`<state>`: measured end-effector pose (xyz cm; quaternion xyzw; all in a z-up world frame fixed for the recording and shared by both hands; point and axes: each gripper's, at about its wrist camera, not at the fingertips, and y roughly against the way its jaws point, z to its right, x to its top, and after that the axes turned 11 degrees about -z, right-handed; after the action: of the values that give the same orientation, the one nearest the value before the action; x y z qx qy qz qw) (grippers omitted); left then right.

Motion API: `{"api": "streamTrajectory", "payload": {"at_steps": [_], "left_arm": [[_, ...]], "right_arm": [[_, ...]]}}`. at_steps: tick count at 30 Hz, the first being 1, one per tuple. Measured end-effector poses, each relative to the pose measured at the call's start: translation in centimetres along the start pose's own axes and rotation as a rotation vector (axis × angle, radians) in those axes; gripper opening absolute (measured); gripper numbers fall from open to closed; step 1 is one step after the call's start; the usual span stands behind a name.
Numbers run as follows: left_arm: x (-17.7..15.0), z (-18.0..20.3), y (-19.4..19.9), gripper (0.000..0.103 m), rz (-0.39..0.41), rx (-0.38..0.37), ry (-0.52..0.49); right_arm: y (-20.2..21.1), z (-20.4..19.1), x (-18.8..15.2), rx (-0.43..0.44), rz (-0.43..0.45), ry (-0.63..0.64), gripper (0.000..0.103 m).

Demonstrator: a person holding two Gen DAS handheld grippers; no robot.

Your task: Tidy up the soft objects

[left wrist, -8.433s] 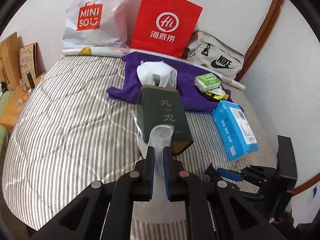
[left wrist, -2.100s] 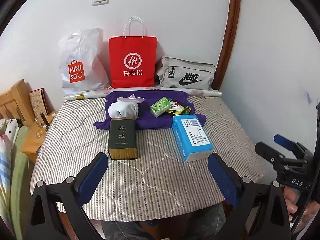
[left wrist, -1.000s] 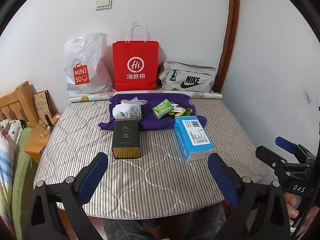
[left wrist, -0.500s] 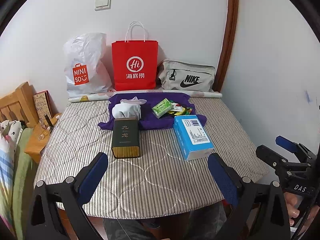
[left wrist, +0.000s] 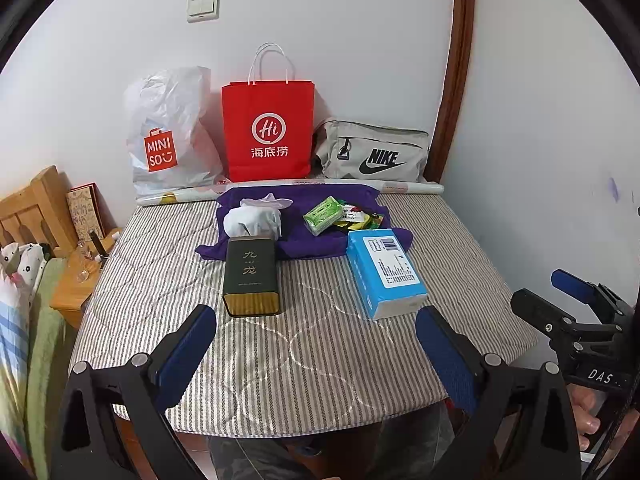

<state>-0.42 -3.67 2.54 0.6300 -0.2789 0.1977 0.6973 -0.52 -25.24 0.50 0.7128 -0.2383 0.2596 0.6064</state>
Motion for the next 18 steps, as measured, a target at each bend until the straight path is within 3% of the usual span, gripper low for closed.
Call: {"api": "streamTrajectory", "payload": {"at_steps": [18], "left_arm": [[0.01,-0.21,0.06,0.101,0.001,0.000,0.001]], "right_arm": [[0.07,-0.13,-0.06,0.000,0.001,-0.002,0.102]]}}
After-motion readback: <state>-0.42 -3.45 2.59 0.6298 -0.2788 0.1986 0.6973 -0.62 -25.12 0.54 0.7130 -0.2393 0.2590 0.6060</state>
